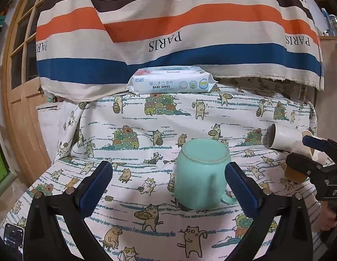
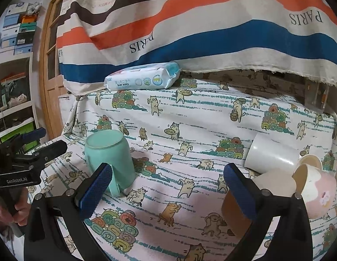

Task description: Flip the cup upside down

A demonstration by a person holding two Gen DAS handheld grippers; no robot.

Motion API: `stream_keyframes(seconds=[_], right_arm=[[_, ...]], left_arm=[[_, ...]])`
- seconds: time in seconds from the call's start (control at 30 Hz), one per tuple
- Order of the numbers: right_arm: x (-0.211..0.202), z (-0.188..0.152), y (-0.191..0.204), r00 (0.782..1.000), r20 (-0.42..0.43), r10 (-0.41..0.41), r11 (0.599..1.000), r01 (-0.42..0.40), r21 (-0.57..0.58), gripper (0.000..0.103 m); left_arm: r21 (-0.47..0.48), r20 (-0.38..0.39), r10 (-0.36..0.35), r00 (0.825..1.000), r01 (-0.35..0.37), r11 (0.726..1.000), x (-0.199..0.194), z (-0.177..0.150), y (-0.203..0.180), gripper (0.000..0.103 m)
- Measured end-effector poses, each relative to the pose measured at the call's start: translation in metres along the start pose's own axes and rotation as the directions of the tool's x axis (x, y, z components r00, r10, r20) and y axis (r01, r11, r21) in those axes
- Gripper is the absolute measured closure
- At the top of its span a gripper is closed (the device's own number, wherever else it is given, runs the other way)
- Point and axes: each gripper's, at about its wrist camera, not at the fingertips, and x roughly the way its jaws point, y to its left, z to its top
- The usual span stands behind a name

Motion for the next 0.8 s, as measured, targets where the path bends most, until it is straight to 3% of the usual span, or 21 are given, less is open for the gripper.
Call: stream_keyframes(seconds=[0.8], right_arm=[[0.0009, 0.0000, -0.0018, 1.000, -0.008, -0.002, 1.000, 0.002, 0.003, 0.000]], left_arm=[[-0.002, -0.001, 0.002, 1.000, -0.002, 1.000, -0.0001, 0.0000, 0.0016, 0.000]])
